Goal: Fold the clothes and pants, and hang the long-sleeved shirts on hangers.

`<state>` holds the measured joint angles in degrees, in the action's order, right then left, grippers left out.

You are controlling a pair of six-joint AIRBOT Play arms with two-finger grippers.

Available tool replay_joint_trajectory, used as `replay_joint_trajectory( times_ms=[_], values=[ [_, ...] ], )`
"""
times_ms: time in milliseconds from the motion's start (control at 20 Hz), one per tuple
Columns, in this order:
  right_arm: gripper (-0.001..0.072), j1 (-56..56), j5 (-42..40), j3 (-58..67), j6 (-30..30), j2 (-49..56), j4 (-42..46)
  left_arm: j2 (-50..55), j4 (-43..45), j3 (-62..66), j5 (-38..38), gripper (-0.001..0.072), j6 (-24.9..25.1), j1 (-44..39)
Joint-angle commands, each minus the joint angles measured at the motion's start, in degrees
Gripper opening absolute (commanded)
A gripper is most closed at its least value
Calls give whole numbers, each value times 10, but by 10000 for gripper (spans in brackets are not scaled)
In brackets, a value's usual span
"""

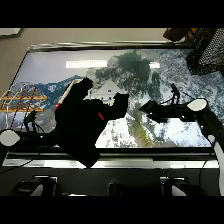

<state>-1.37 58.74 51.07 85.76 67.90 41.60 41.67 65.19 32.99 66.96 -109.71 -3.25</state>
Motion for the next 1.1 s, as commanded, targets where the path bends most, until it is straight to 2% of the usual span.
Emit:
replay_joint_trajectory(
  times_ms=[0,150,250,450,650,700,900,950,1050],
  values=[
    [676,21,-65,-4,-36,101,-104,25,2,-1,-21,32,-1,1],
    [681,90,-126,-3,-74,183,-157,40,2,-1,-25,33,0,1],
    [681,126,-174,-3,-76,215,-196,43,2,-1,-25,32,-1,1],
    [677,163,-236,-3,-101,241,-278,44,2,-1,-25,33,0,1],
    [662,170,-272,-3,-97,245,-308,44,2,-1,-31,32,0,1],
    [616,170,-271,-3,-97,245,-309,44,2,-1,-34,33,0,1],
    [204,170,-253,-2,-96,233,-283,43,2,1,-40,33,0,1],
    [69,169,-251,-2,-91,217,-277,43,2,3,-38,33,0,1],
    [49,169,-272,-2,-95,179,-272,43,2,11,-39,33,0,1]
  ],
)
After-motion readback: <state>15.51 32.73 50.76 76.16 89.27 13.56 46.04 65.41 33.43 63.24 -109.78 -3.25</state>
